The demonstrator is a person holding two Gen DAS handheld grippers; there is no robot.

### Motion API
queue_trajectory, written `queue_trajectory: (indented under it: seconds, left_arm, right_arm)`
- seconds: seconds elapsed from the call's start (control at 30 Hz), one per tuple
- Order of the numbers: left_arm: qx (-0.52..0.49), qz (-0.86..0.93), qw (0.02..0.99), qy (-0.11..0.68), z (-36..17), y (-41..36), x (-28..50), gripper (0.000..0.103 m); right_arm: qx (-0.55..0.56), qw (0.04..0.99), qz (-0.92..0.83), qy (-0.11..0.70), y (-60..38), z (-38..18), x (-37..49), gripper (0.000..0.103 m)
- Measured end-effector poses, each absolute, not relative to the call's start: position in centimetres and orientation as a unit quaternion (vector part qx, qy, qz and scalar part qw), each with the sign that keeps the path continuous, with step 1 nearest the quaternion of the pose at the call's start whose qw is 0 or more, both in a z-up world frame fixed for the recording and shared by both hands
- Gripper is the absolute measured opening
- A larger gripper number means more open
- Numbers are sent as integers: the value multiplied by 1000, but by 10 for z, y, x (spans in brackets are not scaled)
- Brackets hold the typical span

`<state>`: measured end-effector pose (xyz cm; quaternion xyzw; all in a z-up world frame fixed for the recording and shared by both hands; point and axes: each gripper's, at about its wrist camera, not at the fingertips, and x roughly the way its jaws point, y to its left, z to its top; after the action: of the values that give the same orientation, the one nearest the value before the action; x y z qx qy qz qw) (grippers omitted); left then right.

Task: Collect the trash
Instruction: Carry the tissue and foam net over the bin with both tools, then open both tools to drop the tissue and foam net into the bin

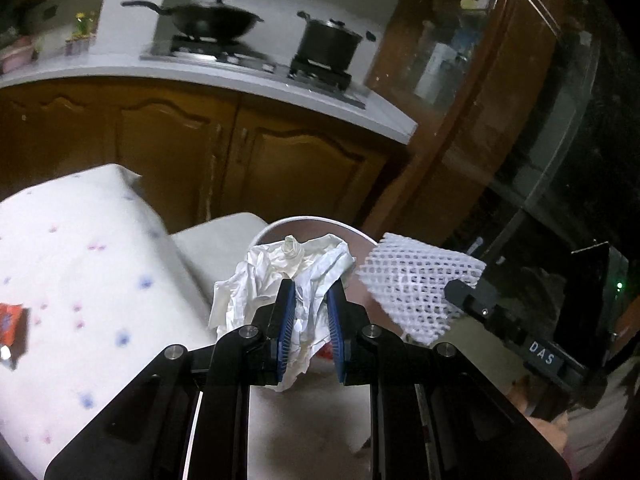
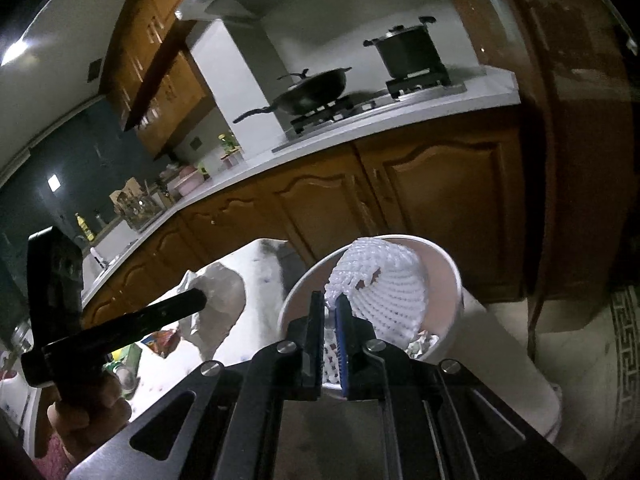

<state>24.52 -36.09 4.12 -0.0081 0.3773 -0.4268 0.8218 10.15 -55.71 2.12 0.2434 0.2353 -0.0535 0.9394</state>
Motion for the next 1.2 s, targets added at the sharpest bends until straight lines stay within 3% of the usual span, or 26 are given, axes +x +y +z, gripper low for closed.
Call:
queue_trajectory:
  seconds: [0.37, 0.47, 0.57, 0.63, 0.87, 1.07, 1.13, 1.2]
  left_arm:
    - [2, -423, 816, 395, 21, -408, 265, 20]
    - [5, -420, 815, 400, 16, -413, 267, 33]
    - [5, -417, 812, 408, 9, -414, 271, 43]
    - [2, -416, 810, 414, 5, -412, 273, 44]
    - [-2, -405, 813, 419, 4, -401, 271, 45]
    - [-12, -385, 826, 411, 9, -374, 264, 59]
    - [-19, -373, 831, 413, 9, -362, 261, 69]
    - [-31, -365, 833, 414, 10, -346, 257, 69]
  right_arm:
    - [236, 937, -59, 251, -580, 11, 122, 9]
    - [241, 934, -55, 257, -584, 7, 129, 10]
    - [244, 932, -55, 262, -586, 3, 133, 16]
    - [247, 931, -55, 262, -587, 0, 132, 27]
    - [257, 930, -58, 255, -591, 3, 124, 29]
    - [259, 933, -55, 244, -585, 9, 117, 56]
    - [255, 936, -56, 238, -580, 12, 114, 68]
    - [252, 939, -55, 228, -575, 16, 110, 78]
